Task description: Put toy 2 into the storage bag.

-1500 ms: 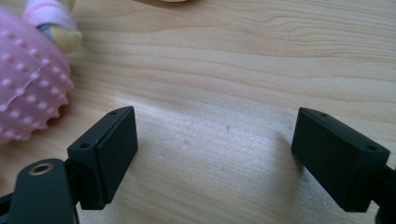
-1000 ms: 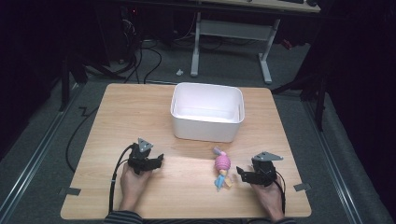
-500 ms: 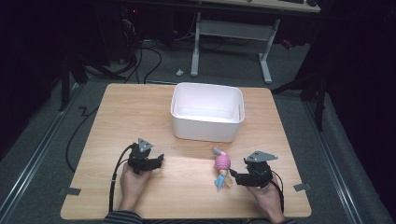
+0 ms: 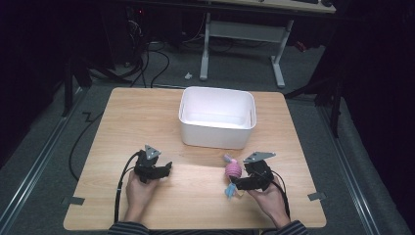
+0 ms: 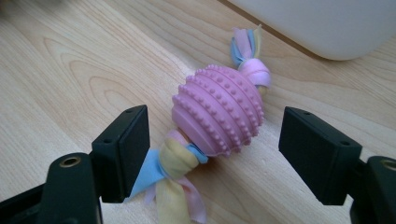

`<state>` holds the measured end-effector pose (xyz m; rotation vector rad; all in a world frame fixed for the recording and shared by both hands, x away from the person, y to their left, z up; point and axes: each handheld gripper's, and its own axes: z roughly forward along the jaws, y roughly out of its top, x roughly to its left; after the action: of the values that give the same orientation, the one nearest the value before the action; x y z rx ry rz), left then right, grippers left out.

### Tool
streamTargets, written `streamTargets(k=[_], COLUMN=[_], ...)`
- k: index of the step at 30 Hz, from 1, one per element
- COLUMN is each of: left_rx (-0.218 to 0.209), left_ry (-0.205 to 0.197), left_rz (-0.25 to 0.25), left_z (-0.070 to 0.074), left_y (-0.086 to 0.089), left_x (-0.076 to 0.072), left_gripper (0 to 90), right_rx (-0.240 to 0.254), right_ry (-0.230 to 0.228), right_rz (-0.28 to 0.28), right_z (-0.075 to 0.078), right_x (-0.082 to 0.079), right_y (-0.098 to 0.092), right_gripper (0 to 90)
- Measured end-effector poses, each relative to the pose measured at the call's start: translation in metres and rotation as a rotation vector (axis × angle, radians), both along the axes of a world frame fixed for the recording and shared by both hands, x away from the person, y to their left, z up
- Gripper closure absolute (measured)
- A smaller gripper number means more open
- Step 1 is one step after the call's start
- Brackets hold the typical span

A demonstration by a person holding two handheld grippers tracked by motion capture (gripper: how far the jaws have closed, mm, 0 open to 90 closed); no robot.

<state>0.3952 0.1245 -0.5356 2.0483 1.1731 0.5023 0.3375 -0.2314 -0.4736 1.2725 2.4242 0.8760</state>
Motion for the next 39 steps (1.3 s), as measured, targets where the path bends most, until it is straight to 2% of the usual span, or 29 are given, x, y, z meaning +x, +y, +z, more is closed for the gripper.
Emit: streamTargets(k=[12,21,28,31,39], left_rx=[0.000,-0.001,0.000,-0.001,-0.003], left_ry=[0.000,0.000,0.000,0.000,0.001], left_rz=[0.000,-0.001,-0.001,-0.001,-0.002], left_z=[0.000,0.000,0.000,0.000,0.000], left_y=[0.000,0.000,0.000,0.000,0.000], left_x=[0.000,0.000,0.000,0.000,0.000], left_gripper=[27.2,27.1,27.1,27.1,26.9], right_rx=[-0.040,-0.061,-0.079,-0.067,-0.099], right_ry=[0.051,0.053,0.057,0.062,0.050], right_rz=[0.000,-0.022,-0.038,-0.038,-0.024], right_z=[-0.006,-0.009,-0.011,-0.011,-0.010], right_x=[0.015,0.019,0.021,0.021,0.021], right_y=[0.014,0.014,0.011,0.009,0.013], right_gripper=[24.9,27.7,33.1,33.6,34.8])
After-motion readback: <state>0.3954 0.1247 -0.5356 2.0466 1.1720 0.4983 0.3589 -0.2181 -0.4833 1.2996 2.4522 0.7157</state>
